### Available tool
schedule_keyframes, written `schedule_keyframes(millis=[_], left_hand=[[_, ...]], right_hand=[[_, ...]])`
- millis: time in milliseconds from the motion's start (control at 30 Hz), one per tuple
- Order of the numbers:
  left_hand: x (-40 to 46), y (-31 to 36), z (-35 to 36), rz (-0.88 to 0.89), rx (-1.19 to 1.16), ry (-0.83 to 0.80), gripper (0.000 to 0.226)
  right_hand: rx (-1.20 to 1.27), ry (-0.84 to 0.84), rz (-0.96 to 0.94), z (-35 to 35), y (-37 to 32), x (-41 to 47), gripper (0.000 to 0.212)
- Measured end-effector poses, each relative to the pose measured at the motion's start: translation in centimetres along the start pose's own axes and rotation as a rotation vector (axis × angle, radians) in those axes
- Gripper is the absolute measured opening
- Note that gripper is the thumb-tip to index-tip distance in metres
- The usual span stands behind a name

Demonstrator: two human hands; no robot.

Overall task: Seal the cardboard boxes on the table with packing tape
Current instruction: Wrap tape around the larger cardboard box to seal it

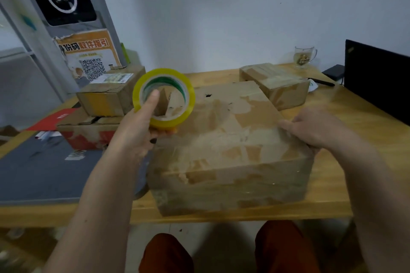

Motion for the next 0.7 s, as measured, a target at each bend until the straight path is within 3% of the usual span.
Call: schedule_keyframes(millis=[100,167,267,367,433,567,633,700], left_hand=[[-1.0,2.0,-0.1,0.151,0.014,0.07,0.033],[-1.2,3.8,1.0,0.234,0.033,0.065,0.029],[-1.1,5.6,3.9,0.239,0.118,-0.024,0.027],[-0.9,6.2,6.9,0.184,0.165,-0.151,0.031],[-0.7,5.9,8.2,0.076,0.004,-0.285,0.049],[0.7,4.7,8.8,-0.29,-0.615,-0.391,0.097],[1.8,4.0,9.2,-0.424,-0.822,-0.378,0.089],[2.9,3.5,9.8,-0.488,-0.876,-0.368,0.059]], right_hand=[[-0.146,0.231,-0.077,-2.6,-2.7,-0.8,0.05],[0.131,0.275,-0.219,-3.7,-5.8,-1.0,0.045],[0.849,-0.037,-0.378,-3.8,-11.2,-0.9,0.062],[1.001,-0.154,-0.389,-3.9,-14.1,0.2,0.043],[1.036,-0.094,-0.334,-4.4,-14.2,1.6,0.024],[1.261,-0.041,-0.199,-4.8,-13.3,4.0,0.015],[1.314,-0.027,-0.171,-4.5,-13.2,5.0,0.01],[1.345,-0.008,-0.153,-4.0,-13.3,6.0,0.011]])
Point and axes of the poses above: each hand's wrist, its own x-axis towards the middle knuckle, its own z-axis out of the palm, y = z × x, the point moved 6 cm from there along x, towards the middle knuckle, and after that the axes turned 1 degree about -z, right-handed, at the moved point
